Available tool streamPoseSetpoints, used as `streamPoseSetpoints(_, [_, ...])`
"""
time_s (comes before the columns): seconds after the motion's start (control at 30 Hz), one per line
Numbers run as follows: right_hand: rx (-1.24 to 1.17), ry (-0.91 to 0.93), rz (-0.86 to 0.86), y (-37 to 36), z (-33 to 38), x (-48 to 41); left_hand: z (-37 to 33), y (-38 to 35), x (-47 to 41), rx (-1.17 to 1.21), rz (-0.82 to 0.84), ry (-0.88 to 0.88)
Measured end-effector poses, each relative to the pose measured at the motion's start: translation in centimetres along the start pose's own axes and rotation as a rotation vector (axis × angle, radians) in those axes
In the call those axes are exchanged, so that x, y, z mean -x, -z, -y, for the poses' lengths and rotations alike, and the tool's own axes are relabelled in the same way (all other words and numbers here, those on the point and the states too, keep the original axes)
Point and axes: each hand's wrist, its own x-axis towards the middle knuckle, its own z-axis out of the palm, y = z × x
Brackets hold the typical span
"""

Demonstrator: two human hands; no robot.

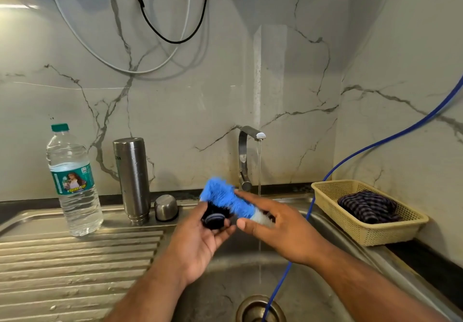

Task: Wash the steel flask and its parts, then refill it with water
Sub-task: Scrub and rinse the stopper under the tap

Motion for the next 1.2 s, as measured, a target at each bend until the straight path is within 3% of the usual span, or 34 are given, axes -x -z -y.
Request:
streamPoseSetpoints(0.17, [0.014, 0.003, -0.039, -0.30, 0.08, -0.10, 0.04, -0.42, 0.06, 0.014, -0.049, 0.001])
streamPoseSetpoints(0.3, [0.030, 0.059, 0.043, -0.85, 0.07, 0.06, -0.06, -0.40, 0.07, 0.078, -0.064, -0.035])
streamPoseSetpoints(0.43, [-0.003, -0.007, -0.073, -0.64, -0.13, -0.13, 0.02, -0.31, -0.30, 0.056, -0.072, -0.007])
streamPoseSetpoints(0.57, [-0.016, 0.032, 0.010, -0.69, -0.05, -0.07, 0.00, -0.09, -0.17, 0.028, -0.017, -0.024])
streamPoseSetpoints(0.67, [-0.050, -0.003, -0.077, -0.60, 0.08, -0.24, 0.01, -0.22, -0.20, 0.027, 0.023, -0.033])
streamPoseSetpoints(0.83, [-0.140, -0.029, -0.005, -0.44, 0.15, -0.13, 0.00, -0.36, -0.37, 0.023, 0.016, -0.087])
streamPoseSetpoints(1.2, [-0.031, -0.036, -0.038, -0.71, 0.16, -0.02, 0.02, -0.17, -0.55, 0.030, 0.046, -0.044])
